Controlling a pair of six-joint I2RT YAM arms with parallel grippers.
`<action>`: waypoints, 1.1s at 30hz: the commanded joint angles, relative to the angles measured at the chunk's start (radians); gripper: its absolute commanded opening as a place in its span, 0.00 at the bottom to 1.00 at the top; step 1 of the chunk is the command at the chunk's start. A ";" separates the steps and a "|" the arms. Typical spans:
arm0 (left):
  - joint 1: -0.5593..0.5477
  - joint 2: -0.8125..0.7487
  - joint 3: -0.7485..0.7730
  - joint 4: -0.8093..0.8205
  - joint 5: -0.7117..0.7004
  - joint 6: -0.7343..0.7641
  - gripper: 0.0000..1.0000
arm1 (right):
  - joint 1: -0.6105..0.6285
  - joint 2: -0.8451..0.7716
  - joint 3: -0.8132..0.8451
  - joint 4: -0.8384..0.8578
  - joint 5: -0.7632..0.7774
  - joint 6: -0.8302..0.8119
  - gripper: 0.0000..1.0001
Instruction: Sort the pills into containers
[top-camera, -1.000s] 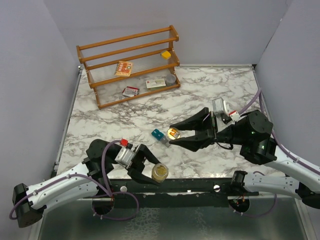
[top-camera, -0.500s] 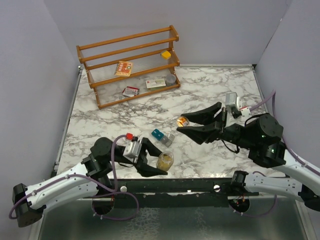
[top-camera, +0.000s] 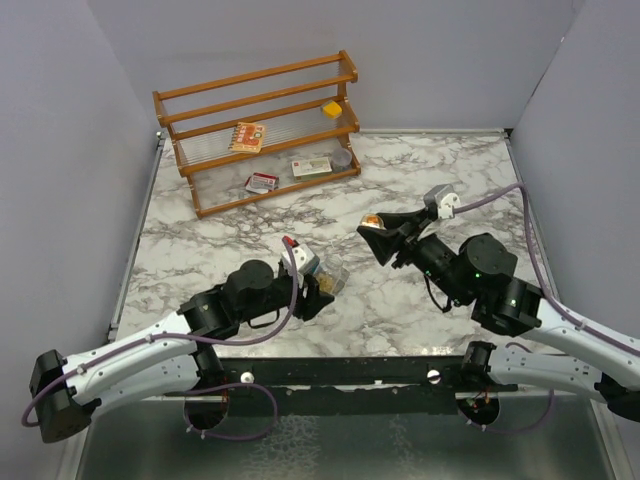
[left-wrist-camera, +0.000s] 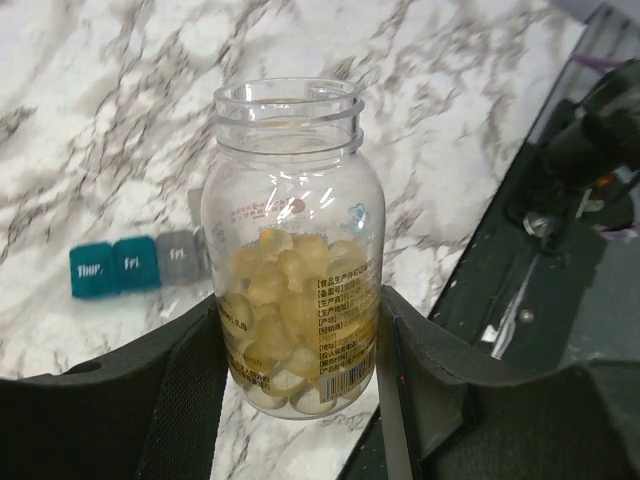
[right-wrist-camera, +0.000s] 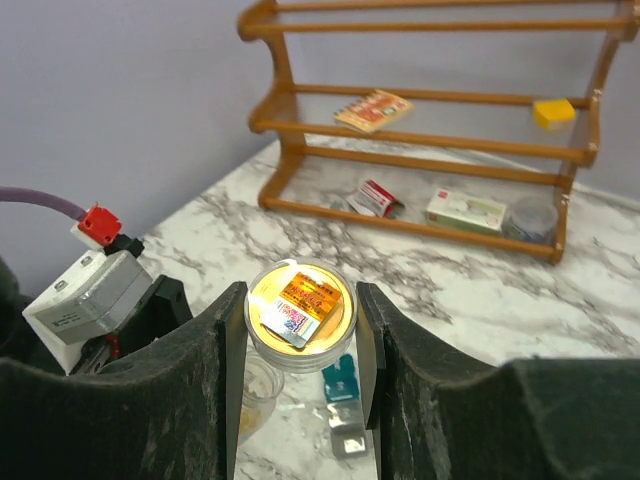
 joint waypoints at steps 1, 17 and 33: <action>-0.002 0.070 0.009 -0.038 -0.120 -0.025 0.00 | 0.002 0.000 -0.062 0.048 0.187 0.003 0.02; -0.003 0.165 -0.061 -0.053 -0.160 -0.134 0.00 | 0.002 0.019 -0.114 0.063 0.380 0.031 0.02; -0.008 0.333 -0.023 -0.152 -0.167 -0.206 0.00 | 0.002 0.003 -0.175 0.048 0.384 0.097 0.02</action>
